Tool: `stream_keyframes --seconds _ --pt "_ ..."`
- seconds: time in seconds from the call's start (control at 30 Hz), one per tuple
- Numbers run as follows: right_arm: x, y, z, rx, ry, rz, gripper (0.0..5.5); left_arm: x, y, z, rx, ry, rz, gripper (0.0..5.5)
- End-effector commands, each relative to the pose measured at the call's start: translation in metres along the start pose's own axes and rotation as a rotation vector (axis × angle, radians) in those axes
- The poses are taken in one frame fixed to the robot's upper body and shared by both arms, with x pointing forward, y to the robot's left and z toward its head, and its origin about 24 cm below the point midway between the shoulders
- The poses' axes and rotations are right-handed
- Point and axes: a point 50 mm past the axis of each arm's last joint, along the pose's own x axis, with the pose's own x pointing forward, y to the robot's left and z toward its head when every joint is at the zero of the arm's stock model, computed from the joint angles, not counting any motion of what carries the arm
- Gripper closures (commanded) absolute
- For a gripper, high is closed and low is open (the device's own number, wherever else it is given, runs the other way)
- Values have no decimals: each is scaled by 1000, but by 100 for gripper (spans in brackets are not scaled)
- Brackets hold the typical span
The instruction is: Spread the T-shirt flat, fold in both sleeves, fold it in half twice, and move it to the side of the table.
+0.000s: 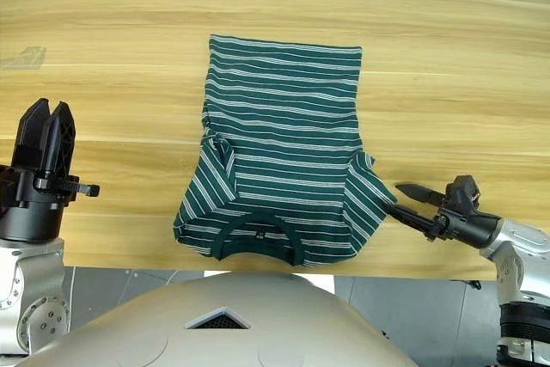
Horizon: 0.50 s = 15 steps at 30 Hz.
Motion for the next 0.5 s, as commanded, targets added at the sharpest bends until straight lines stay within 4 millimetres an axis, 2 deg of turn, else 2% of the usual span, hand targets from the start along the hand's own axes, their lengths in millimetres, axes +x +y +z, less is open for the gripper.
stream_keyframes --seconds 0.03,0.23,0.47,0.5 --pt "-4 0 -5 10 48 -2 308 0 0 -1 3 14 -9 424" --pt "-7 -1 -7 10 52 -3 407 0 1 -1 1 13 -4 424" --pt "-3 -7 -3 -3 26 4 547 -1 0 -4 -12 12 17 424" --pt "-2 -8 -1 -6 17 8 547 -1 -1 -5 -12 15 18 424"
